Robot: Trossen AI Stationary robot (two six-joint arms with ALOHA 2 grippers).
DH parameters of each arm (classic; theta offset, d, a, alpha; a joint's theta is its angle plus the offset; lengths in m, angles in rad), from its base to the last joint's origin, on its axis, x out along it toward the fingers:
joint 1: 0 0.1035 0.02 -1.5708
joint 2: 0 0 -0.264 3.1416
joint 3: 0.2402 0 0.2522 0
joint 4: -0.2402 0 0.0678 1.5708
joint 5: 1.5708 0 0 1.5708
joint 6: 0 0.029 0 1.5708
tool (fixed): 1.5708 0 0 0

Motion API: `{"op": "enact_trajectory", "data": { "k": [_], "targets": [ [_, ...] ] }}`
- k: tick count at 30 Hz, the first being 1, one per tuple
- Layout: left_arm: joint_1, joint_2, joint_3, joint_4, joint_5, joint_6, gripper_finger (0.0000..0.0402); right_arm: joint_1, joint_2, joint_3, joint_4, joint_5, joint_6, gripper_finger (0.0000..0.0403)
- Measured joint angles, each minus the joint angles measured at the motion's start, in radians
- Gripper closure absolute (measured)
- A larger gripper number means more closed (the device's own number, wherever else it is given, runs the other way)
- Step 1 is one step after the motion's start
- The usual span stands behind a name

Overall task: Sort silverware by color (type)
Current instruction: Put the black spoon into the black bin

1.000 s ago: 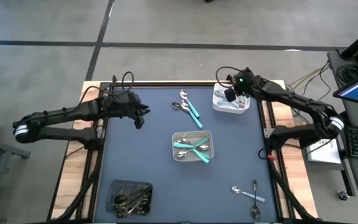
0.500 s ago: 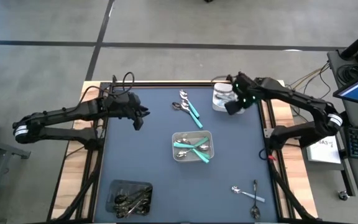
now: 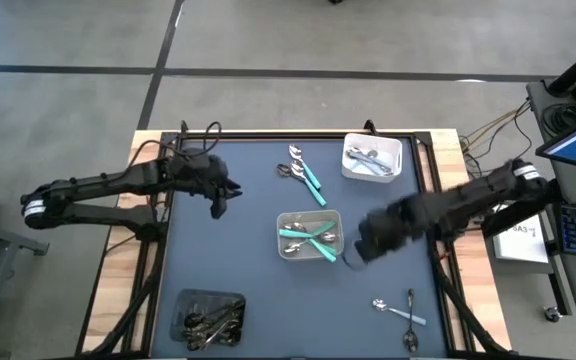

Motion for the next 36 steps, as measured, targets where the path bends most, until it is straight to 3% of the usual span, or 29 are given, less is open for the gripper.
{"op": "enact_trajectory", "data": {
  "k": [7,14,16,25,36],
  "targets": [
    [-0.016,0.034,0.000,-0.001,0.093,0.053,0.0322,0.326,0.118,0.000,0.085,-0.011,0.494,0.0278],
    [-0.018,0.075,0.000,-0.001,0.206,0.059,0.0322,0.502,0.218,0.000,0.160,-0.045,0.805,0.0278],
    [-0.018,0.078,0.000,-0.002,0.224,0.053,0.0322,0.540,0.242,0.000,0.160,-0.097,0.871,0.0278],
    [-0.018,0.079,0.000,0.047,0.223,0.009,0.0322,0.603,0.285,-0.022,0.194,-0.131,0.947,0.0278],
    [-0.023,0.077,0.000,0.058,0.224,-0.009,0.0322,0.601,0.288,-0.181,0.350,-0.133,0.951,0.0279]
  ]
}}
